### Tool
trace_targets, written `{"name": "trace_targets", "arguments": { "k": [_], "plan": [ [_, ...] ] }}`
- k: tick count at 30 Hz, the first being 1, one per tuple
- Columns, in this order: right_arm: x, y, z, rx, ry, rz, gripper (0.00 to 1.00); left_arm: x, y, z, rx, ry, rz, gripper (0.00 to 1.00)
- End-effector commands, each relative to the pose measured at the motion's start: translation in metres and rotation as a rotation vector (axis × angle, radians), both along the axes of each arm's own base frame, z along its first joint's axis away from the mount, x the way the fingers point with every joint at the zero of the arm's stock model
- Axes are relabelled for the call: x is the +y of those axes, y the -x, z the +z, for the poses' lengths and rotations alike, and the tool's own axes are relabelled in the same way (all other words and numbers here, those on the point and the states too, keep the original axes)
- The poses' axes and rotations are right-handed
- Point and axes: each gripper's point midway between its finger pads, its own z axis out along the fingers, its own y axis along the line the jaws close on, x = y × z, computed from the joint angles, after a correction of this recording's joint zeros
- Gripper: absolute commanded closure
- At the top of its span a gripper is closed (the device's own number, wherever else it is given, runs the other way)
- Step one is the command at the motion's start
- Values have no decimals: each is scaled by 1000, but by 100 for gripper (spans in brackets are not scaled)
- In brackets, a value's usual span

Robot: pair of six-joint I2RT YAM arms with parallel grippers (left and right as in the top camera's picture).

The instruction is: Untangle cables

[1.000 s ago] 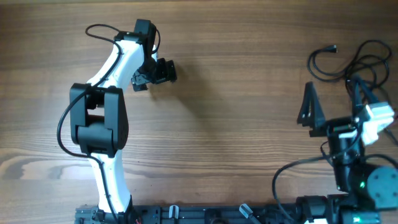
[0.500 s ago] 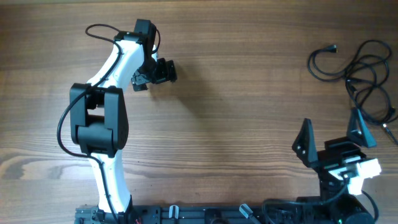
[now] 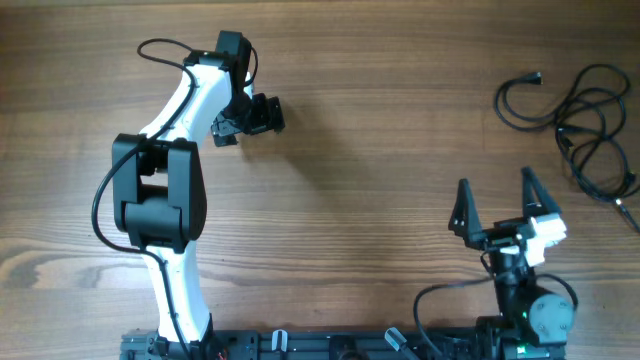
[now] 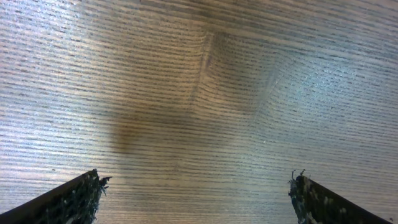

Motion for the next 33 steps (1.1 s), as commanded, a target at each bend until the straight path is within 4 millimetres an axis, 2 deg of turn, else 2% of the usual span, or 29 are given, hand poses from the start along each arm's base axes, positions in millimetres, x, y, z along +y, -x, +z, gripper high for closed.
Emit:
{"name": "trace_targets", "arguments": {
  "k": [1, 4, 8, 16, 33],
  "plan": [
    [-2, -5, -28, 117, -13, -12, 0, 1, -3, -2, -5, -10, -16, 0],
    [-2, -8, -63, 260, -6, -14, 0, 1, -3, -2, -5, -10, -16, 0],
    [-6, -9, -62, 256, 0, -38, 0, 1, -3, -2, -5, -10, -16, 0],
    [-6, -9, -63, 223, 222, -67, 0, 1, -3, -2, -5, -10, -16, 0],
    [-6, -9, -63, 222, 225, -69, 0, 1, -3, -2, -5, -10, -16, 0]
  ]
}}
